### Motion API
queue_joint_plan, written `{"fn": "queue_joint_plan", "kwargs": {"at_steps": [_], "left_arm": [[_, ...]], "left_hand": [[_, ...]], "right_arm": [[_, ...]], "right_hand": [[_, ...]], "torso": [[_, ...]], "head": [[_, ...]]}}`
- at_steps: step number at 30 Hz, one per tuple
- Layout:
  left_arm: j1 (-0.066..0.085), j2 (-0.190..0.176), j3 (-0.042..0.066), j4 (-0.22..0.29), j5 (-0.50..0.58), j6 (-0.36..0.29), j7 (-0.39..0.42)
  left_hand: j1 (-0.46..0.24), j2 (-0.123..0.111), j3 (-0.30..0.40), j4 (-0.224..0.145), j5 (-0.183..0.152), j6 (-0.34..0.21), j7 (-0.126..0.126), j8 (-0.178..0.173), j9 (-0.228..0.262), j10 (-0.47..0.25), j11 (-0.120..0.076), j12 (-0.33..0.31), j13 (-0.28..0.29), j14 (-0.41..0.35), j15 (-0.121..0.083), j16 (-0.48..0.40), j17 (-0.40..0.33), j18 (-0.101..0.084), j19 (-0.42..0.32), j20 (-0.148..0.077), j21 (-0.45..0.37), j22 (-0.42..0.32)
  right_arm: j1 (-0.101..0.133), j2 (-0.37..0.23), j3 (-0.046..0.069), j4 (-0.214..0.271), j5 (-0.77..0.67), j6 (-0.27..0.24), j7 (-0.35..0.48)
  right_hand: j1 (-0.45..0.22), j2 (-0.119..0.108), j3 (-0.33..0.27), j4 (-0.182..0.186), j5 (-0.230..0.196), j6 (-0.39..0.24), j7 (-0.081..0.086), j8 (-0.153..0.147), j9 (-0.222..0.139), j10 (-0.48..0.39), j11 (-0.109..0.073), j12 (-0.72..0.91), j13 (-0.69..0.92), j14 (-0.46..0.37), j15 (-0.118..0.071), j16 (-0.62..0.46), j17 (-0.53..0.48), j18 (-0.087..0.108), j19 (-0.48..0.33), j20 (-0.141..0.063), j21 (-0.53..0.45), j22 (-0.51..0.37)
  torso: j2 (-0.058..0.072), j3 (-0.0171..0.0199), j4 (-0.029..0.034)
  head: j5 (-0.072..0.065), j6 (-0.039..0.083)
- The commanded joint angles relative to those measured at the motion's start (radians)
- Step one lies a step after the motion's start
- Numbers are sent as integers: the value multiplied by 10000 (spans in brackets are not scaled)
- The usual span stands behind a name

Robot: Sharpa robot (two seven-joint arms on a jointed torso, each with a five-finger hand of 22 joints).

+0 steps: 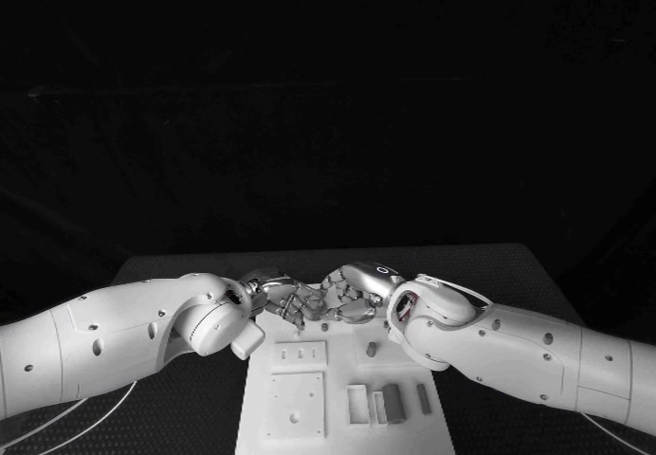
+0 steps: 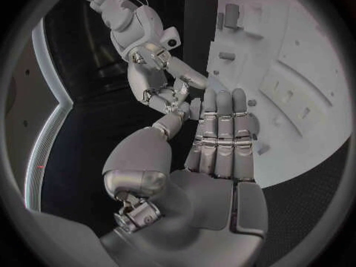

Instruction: Assemble the parts on the task board

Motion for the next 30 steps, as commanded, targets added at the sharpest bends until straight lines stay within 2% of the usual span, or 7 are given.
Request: {"fn": "queue_joint_plan", "kwargs": {"at_steps": [1,8,11,14,20,25,30], "left_arm": [[4,10,4,10,-676,-197,-527],[0,-2,4,-84,-1349,-103,-1130],[-1,2,4,-143,-1982,51,-1455],[-1,65,4,-209,-2630,196,-1858],[0,246,3,-251,-3727,609,-2739],[1,435,-31,-260,-4450,783,-3134],[2,567,-192,-282,-4999,775,-3357]], "left_hand": [[-112,-10,83,-17,21,609,-530,46,323,67,9,78,55,49,4,93,16,-78,100,-21,48,54],[-62,-29,139,-44,25,621,-549,44,454,70,-16,139,166,49,-25,200,26,-77,119,-54,90,161],[-30,-50,167,-41,27,631,-556,44,512,74,-24,166,213,51,-34,244,26,-79,128,-63,108,207],[-21,-75,184,-35,26,645,-564,46,588,88,-40,206,275,64,-48,305,23,-80,149,-78,134,267],[-45,-96,170,-22,5,652,-563,51,683,108,-58,260,355,87,-67,388,28,-79,183,-95,168,340],[-89,-112,111,-20,-3,660,-581,98,850,151,-104,382,503,140,-113,569,74,-62,252,-135,247,475],[-86,-159,38,3,2,637,-605,162,1125,257,-234,775,874,429,-331,1096,96,-6,571,-309,640,905]], "right_arm": [[-20,-126,6,32,151,15,160],[-73,-565,42,188,163,-119,190],[-73,-763,177,153,245,-277,211],[-69,-956,328,79,433,-410,216],[-11,-1101,834,-139,865,-541,311],[61,-1099,987,-300,1243,-582,376],[81,-1013,1090,-398,1355,-590,393]], "right_hand": [[-10,-144,-68,42,41,-397,343,-46,-16,-19,90,-59,1,-7,88,-38,3,612,34,-73,-49,87],[30,-215,-73,74,41,-402,361,-49,-17,-44,110,-46,4,-16,110,-38,9,612,36,-95,-74,84],[64,-215,-64,83,42,-374,360,-34,-10,-51,109,-41,4,-17,111,-38,11,612,40,-103,-82,84],[102,-202,-55,92,41,-339,354,-14,-1,-54,105,-35,1,-15,107,-37,14,612,47,-111,-88,85],[132,-181,-53,106,41,-303,346,6,8,-54,97,-30,-4,-13,100,-36,17,612,55,-116,-94,88],[154,-151,-51,112,41,-287,341,15,13,-56,92,-29,-8,-14,95,-39,17,612,57,-118,-100,90],[202,-116,-52,87,40,-276,334,21,17,-61,85,-30,-15,-19,88,-45,16,612,53,-123,-110,93]], "torso": [[-2,-1,7],[10,39,3],[13,48,-13],[5,22,-22],[-10,14,4],[-19,4,38],[-8,2,33]], "head": [[-6,1],[55,-22],[78,-47],[96,-61],[104,-121],[111,-203],[145,-256]]}}
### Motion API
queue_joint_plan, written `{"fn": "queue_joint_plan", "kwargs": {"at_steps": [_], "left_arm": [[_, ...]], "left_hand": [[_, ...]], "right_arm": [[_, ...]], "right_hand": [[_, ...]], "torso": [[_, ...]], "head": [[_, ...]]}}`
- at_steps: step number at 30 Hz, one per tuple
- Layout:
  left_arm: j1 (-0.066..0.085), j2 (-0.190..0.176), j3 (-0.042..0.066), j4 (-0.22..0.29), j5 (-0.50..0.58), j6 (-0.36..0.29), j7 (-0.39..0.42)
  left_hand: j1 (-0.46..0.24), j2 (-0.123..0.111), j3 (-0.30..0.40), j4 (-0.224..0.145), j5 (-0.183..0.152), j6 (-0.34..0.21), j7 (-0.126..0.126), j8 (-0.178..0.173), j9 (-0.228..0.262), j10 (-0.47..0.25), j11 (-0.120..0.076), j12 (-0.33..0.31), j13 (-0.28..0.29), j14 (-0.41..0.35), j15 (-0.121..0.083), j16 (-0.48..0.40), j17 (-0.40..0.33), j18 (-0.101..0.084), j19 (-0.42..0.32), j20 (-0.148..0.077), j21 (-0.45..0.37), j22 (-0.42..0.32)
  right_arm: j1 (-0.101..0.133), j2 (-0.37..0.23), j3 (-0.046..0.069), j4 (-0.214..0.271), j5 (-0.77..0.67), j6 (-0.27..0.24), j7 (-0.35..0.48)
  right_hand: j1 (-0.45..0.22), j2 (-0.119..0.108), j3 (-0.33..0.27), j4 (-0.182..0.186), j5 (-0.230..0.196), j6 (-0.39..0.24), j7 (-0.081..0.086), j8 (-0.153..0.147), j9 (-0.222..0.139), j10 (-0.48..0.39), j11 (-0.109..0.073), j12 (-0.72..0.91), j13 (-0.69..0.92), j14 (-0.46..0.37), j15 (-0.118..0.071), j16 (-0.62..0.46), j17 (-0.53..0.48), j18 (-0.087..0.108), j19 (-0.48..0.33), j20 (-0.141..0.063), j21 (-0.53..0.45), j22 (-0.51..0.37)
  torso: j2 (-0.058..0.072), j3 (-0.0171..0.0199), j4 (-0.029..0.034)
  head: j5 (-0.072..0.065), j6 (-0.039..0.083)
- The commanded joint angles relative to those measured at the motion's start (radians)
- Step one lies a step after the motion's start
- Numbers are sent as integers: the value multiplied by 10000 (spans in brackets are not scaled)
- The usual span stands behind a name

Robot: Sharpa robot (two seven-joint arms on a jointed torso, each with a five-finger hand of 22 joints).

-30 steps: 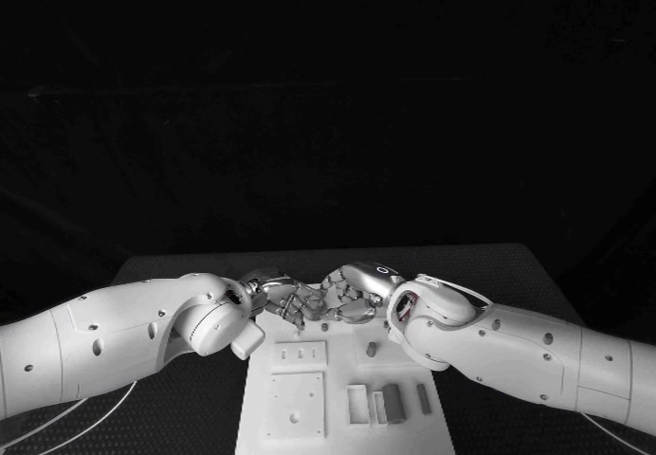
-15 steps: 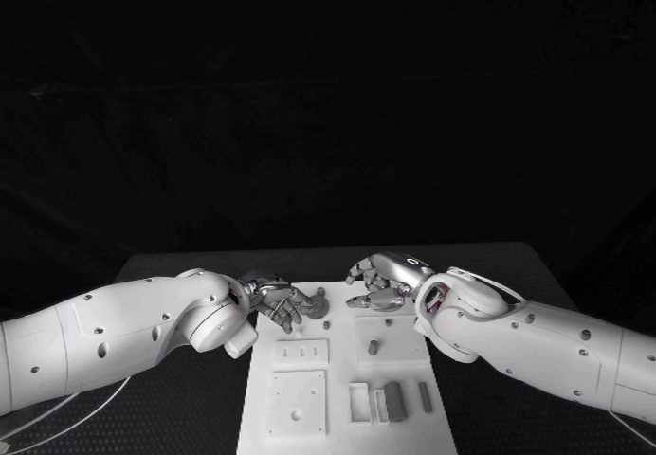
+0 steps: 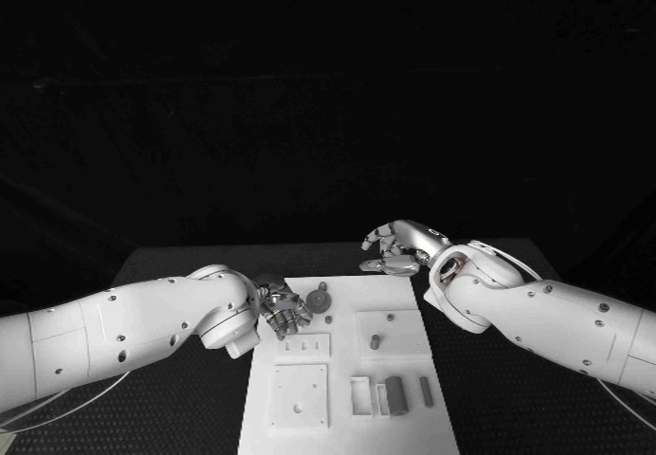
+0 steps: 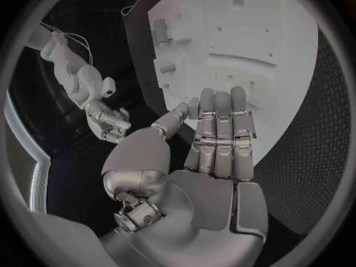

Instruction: Assemble the parts on the task board

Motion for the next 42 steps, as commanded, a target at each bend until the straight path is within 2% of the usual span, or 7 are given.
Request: {"fn": "queue_joint_plan", "kwargs": {"at_steps": [1,3,8,12,22,26,42], "left_arm": [[5,89,-33,-17,-1069,302,-561],[3,121,-74,-19,-1228,305,-628],[2,195,-139,20,-1624,238,-742],[-1,275,-222,34,-1816,175,-779],[-309,429,-217,-62,-2562,551,-853],[-365,472,-217,-112,-2758,548,-941],[-536,611,-216,-336,-2804,443,-894]], "left_hand": [[75,9,-53,9,1,484,-488,43,374,-74,-26,259,292,67,-67,372,-50,-22,33,-102,209,325],[38,11,-36,31,-1,482,-493,43,484,-144,-33,382,438,13,-78,532,-118,-42,-9,-123,273,468],[-29,-24,-2,61,1,512,-518,46,711,-217,-76,646,717,6,-150,909,-288,-39,31,-189,426,744],[-19,-52,3,56,2,495,-520,0,870,-184,-161,950,978,257,-362,1538,-322,15,356,-352,763,1092],[-95,-86,60,85,0,529,-542,-158,1235,-305,-271,1599,1492,221,-621,2787,-739,-7,589,-599,1160,1727],[-94,-91,59,83,2,557,-565,-205,1343,-317,-331,1880,1680,245,-748,3260,-856,-4,733,-699,1317,1938],[-374,-50,214,91,47,915,-751,-134,1711,-315,-521,2645,1991,167,-999,4570,-1703,-65,996,-953,1572,2484]], "right_arm": [[4,102,65,-58,335,-101,178],[4,144,128,-97,335,-93,185],[60,185,168,-251,381,-96,185],[130,221,171,-348,847,-90,164],[154,304,172,-352,774,-115,210],[154,300,172,-314,619,-112,221],[154,329,172,-252,619,-56,185]], "right_hand": [[206,35,10,-17,39,-235,297,33,14,-42,33,-29,-21,7,53,-50,15,615,7,-93,-74,96],[258,77,2,-63,39,-230,293,36,16,-43,30,-28,-26,5,50,-54,15,615,6,-96,-78,101],[252,89,-23,-75,38,-229,294,37,17,-45,31,-29,-31,4,50,-57,14,615,5,-92,-81,104],[300,132,-46,-134,39,-224,291,39,19,-47,28,-28,-39,2,47,-63,14,615,2,-92,-90,109],[317,198,-85,-183,39,-212,289,44,23,-48,26,-25,-48,1,45,-68,15,615,3,-88,-99,115],[344,243,-102,-226,40,-203,286,48,25,-50,23,-24,-54,2,42,-70,17,615,2,-87,-107,118],[332,264,-127,-239,39,-196,285,50,26,-51,22,-23,-59,1,41,-74,17,615,3,-83,-112,120]], "torso": [[14,-7,-4],[28,2,-21],[31,-13,-20],[2,-32,13],[23,-39,-5],[21,-33,-12],[15,-24,-8]], "head": [[18,-45],[17,-86],[-6,-134],[-59,-207],[-69,-320],[-150,-305],[-202,-379]]}}
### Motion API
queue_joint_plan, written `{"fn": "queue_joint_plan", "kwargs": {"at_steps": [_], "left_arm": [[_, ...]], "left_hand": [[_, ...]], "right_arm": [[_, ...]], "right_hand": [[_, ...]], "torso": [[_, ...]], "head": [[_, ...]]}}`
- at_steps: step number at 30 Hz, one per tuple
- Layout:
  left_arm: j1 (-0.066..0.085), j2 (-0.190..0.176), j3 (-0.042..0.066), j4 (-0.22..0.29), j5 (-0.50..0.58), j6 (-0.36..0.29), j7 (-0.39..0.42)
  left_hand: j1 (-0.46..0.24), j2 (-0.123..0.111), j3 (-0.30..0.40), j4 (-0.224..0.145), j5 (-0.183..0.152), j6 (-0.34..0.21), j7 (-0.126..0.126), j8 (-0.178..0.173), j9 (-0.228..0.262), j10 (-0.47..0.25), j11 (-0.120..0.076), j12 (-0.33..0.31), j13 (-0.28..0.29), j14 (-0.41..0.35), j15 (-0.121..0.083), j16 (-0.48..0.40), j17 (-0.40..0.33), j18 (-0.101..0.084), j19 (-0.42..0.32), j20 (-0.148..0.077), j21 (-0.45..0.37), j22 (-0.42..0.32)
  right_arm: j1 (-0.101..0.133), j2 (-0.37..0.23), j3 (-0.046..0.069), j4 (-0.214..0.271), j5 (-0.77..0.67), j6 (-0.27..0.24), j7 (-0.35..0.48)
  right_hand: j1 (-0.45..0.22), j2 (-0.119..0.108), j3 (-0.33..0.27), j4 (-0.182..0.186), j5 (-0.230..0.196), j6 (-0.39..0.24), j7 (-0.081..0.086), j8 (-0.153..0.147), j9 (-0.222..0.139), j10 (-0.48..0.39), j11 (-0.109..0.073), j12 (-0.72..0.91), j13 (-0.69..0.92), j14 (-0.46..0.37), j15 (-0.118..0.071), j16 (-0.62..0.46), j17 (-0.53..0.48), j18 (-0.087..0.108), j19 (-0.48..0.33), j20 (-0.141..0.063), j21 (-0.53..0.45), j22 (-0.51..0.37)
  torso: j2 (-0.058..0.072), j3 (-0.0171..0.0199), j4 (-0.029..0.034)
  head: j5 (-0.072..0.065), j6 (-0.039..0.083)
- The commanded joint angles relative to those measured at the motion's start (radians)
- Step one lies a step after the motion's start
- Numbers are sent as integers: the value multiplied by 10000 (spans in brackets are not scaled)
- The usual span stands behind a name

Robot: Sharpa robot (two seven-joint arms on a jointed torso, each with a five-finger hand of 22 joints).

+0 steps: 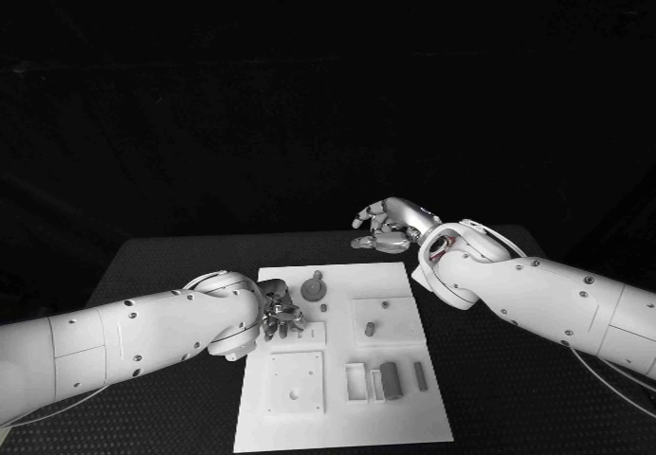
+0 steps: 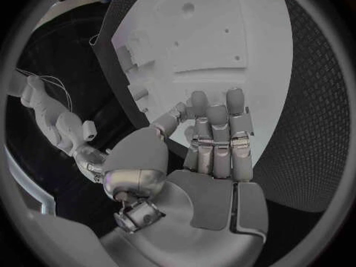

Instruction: Assemble the parts on the task board

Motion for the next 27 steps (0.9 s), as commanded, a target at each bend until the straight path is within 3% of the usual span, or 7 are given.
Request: {"fn": "queue_joint_plan", "kwargs": {"at_steps": [1,18,27], "left_arm": [[-44,36,6,-37,-121,153,-3],[-162,282,8,-326,-234,247,-41],[-165,361,8,-427,-345,461,36]], "left_hand": [[-83,71,82,10,42,698,-491,27,1275,30,-83,97,18,-98,-164,174,-146,-59,174,-161,41,64],[-311,79,104,66,51,919,-612,109,1467,107,-206,505,49,-130,-311,959,-818,-93,382,-308,130,351],[-378,143,113,55,55,957,-632,111,1504,99,-225,590,34,-168,-334,1158,-1041,-111,404,-338,128,429]], "right_arm": [[5,14,4,19,-87,18,82],[5,16,4,32,-87,32,75],[5,20,4,35,-86,47,69]], "right_hand": [[14,52,-4,-58,39,-184,263,50,11,-50,24,-22,-12,0,43,-34,16,621,4,-45,-38,120],[1,61,-22,-64,39,-181,262,50,11,-50,23,-21,-16,-1,42,-37,16,621,4,-42,-44,121],[-5,67,-31,-68,40,-181,262,49,11,-51,23,-21,-18,-2,41,-39,16,621,4,-40,-48,121]], "torso": [[-5,2,-4],[-8,-8,13],[-7,7,14]], "head": [[-11,-24],[-92,-85],[-117,-101]]}}
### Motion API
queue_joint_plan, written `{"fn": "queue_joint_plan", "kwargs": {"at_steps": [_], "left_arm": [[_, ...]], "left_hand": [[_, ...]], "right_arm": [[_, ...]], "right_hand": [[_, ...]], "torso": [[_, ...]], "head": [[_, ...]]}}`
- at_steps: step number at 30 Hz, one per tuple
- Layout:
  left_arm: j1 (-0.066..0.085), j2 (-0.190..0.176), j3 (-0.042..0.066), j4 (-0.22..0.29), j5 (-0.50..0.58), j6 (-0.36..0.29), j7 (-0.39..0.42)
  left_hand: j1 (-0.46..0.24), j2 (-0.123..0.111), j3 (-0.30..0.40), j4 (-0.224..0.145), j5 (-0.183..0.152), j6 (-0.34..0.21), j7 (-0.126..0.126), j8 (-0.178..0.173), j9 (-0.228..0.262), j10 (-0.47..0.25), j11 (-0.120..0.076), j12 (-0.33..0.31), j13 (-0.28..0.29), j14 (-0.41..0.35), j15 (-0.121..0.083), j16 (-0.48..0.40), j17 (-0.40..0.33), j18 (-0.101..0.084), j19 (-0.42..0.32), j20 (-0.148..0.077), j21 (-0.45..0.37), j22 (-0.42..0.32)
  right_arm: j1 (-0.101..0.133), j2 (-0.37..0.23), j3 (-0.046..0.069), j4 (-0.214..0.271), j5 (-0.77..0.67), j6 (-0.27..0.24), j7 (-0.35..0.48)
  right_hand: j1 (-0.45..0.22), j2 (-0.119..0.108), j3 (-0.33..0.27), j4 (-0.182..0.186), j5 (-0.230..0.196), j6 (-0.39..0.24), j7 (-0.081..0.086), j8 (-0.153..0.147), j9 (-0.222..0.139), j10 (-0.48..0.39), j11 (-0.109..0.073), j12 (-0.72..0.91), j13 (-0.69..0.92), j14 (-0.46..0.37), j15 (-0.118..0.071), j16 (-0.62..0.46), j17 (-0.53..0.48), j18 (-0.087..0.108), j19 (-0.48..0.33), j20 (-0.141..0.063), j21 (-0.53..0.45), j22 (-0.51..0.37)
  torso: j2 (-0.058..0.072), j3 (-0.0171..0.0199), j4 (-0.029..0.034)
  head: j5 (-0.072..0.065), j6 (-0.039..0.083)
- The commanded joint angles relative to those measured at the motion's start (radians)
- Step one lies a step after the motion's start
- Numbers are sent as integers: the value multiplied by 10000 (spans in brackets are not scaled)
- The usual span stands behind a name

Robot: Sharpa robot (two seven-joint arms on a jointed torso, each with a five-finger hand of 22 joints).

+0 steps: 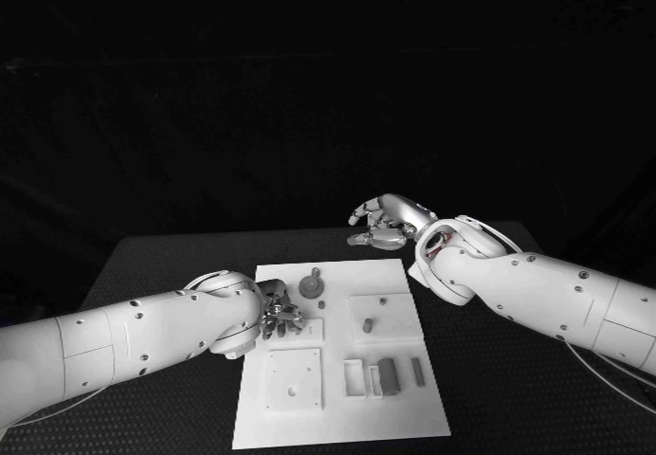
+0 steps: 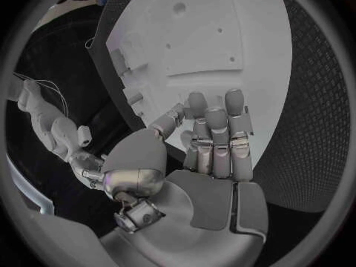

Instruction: Assemble the parts on the task board

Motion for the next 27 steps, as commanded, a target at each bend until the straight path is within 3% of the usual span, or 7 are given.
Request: {"fn": "queue_joint_plan", "kwargs": {"at_steps": [1,17,27], "left_arm": [[-11,74,6,-8,-183,263,68],[-83,132,6,-118,-358,536,55],[-127,165,7,-206,-535,381,86]], "left_hand": [[18,126,54,-4,55,857,-528,31,1076,12,-64,50,-12,-208,-232,73,-50,-112,226,-200,41,22],[-135,140,22,-4,49,964,-572,36,1107,49,-105,182,-44,-230,-277,368,-356,-126,296,-250,49,132],[-176,159,19,6,48,1013,-594,42,1122,74,-128,240,-58,-228,-302,496,-481,-129,338,-273,59,181]], "right_arm": [[5,12,4,18,-81,45,69],[5,35,4,0,-75,105,67],[5,50,4,-4,-53,119,74]], "right_hand": [[-5,68,-5,-42,40,-201,241,49,14,-51,23,-21,-10,-2,42,-40,15,622,4,-75,-50,121],[-16,76,-21,-47,40,-201,240,47,13,-52,22,-20,-16,-3,41,-44,16,622,5,-73,-57,122],[-37,80,-34,-39,40,-201,241,46,13,-54,22,-21,-19,-4,41,-47,16,622,5,-69,-63,122]], "torso": [[4,1,10],[-1,2,8],[4,1,-1]], "head": [[-11,-7],[4,-61],[0,-68]]}}
